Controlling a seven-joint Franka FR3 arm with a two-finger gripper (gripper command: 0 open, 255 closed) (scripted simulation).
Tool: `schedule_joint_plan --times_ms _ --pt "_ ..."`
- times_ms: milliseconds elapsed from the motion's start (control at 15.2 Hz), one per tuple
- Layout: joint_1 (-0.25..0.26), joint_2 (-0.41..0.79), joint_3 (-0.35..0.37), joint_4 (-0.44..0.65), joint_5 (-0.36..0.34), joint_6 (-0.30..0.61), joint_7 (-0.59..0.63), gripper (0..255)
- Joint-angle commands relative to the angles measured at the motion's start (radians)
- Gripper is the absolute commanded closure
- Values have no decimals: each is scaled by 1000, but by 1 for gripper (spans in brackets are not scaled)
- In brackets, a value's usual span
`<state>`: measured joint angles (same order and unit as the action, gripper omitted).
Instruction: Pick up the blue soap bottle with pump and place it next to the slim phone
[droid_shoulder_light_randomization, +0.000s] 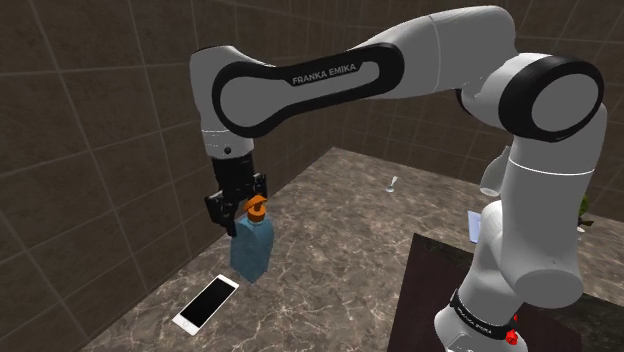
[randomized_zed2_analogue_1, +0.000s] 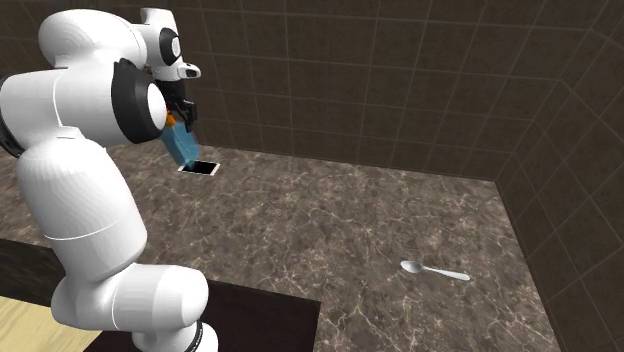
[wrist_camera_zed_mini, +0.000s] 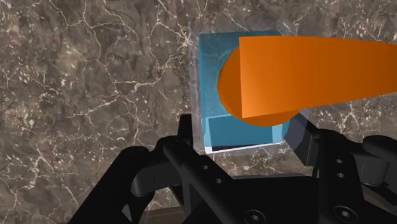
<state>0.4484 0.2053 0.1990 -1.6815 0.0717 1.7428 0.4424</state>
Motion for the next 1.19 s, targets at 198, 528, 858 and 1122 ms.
schedule_joint_plan --times_ms 198,528,858,1122 --pt "1 11 0 -54 -1 66 -4 255" --pt "2 28 -1 -100 -3 128 -7 255" --pt "3 49 -2 -140 -6 188 -10 255" --pt "4 70 -3 -167 -9 236 -12 255"
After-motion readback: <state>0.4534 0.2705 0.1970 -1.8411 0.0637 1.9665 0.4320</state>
